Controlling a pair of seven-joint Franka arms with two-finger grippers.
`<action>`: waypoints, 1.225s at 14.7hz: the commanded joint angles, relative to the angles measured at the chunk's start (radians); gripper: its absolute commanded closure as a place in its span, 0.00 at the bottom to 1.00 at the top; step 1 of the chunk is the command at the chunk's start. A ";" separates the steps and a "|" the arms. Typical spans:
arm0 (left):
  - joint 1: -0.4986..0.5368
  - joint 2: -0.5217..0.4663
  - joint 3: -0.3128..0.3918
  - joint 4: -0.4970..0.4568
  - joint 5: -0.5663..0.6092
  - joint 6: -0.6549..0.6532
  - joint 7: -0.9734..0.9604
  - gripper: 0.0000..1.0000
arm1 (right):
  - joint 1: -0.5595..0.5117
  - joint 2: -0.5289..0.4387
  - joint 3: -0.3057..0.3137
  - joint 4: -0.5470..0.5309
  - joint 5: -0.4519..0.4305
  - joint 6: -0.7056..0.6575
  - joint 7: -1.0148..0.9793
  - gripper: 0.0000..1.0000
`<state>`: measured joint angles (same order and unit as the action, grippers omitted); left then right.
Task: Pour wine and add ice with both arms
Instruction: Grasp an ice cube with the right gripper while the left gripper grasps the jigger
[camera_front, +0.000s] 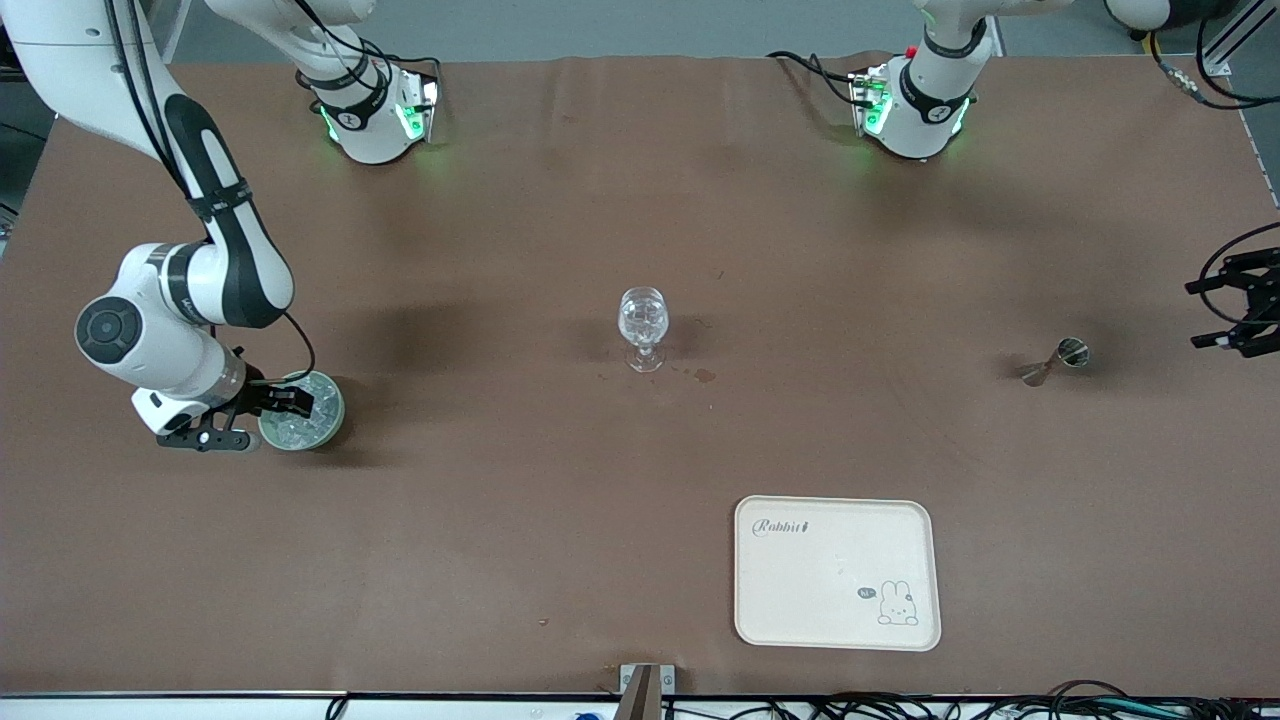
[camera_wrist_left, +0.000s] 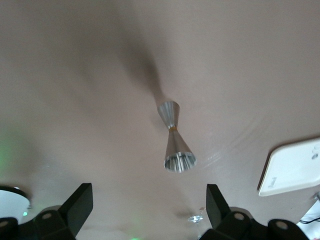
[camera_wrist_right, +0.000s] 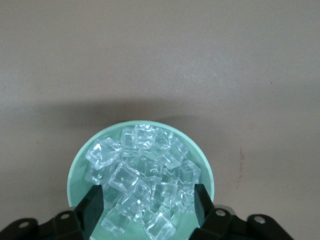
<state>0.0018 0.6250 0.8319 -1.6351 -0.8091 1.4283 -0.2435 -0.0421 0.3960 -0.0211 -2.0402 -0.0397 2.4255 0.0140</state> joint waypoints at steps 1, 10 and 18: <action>0.006 0.108 0.023 0.032 -0.082 -0.075 -0.011 0.00 | -0.002 0.000 0.004 -0.052 0.001 0.070 -0.008 0.21; 0.136 0.301 -0.101 0.029 -0.275 -0.135 -0.014 0.00 | -0.010 0.026 0.004 -0.086 0.001 0.142 -0.008 0.34; 0.285 0.324 -0.313 0.096 -0.277 -0.094 -0.185 0.00 | -0.013 0.030 0.004 -0.083 0.001 0.142 -0.008 0.61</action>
<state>0.2934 0.9275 0.5327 -1.5794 -1.0727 1.3290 -0.3955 -0.0439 0.4292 -0.0231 -2.1109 -0.0397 2.5520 0.0138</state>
